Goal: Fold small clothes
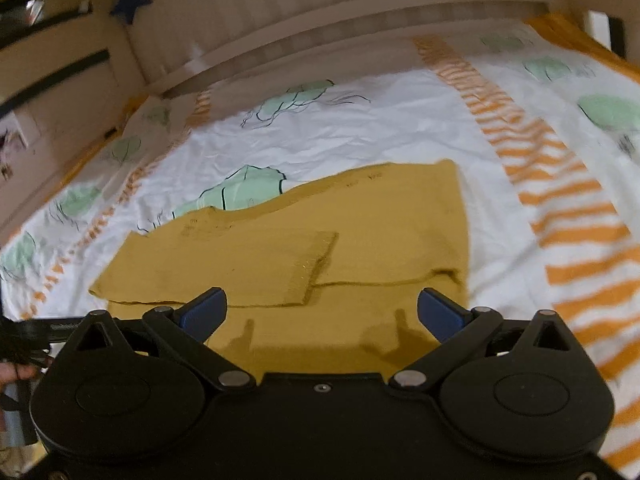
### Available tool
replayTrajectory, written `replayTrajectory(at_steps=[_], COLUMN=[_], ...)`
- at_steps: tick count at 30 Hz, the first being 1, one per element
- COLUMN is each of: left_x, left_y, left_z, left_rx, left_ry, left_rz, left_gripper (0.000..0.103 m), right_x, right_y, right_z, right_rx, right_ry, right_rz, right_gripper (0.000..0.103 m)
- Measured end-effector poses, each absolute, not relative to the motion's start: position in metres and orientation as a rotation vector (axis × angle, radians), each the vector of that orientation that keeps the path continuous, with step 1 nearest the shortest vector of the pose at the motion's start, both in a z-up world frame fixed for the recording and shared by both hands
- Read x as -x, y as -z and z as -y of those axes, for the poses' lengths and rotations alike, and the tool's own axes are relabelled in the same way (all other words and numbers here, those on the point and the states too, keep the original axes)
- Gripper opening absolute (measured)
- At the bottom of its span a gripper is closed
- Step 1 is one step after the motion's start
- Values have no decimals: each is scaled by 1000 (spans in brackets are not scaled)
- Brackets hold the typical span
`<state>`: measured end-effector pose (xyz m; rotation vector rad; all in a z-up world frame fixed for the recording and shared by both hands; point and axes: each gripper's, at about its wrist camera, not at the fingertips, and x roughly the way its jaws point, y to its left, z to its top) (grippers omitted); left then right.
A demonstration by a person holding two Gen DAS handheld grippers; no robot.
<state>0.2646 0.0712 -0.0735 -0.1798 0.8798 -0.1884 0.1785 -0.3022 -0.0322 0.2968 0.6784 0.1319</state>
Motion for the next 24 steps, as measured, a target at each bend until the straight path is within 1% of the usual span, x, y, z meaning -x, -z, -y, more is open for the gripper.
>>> replayTrajectory(at_steps=[1,2,5,7,8,10,14,17,18,20,21,24], left_x=[-266,-267,-266,-269,-269,-270,-267,-266,-266,-265,-265,-264], left_y=[73,73,73,71,73,73,69,64,62,57,54,46], left_z=[-69,-66,-60,-61,-63,-65,-67,-70,-71,-73,-72,-71], left_rx=[176,163,147,150,154,165,177,200,209,216,210,180], left_ry=[181,173,165,168,166,167,176,188,187,180,177,169], left_rz=[-882,-884,-887,-906,-914,-927,-933,-924,-919,-902,-890,-857], left_gripper=[36,37,45,46,46,46,46,46,46,46,46,46], right_x=[-186,-192,-215,-229,-233,-243,-254,-257,-258,-260,-261,-265], right_y=[32,32,37,43,46,54,64,66,66,65,64,56], right_z=[298,294,290,287,285,281,275,271,271,268,266,255], right_rx=[-290,-291,-341,-369,-374,-393,-428,-433,-437,-434,-429,-387], right_ry=[-132,-141,-155,-150,-153,-152,-138,-116,-117,-114,-113,-126], right_rz=[-686,-694,-727,-751,-765,-795,-828,-836,-840,-848,-852,-859], right_gripper=[89,87,79,71,69,62,58,51,46,32,22,15])
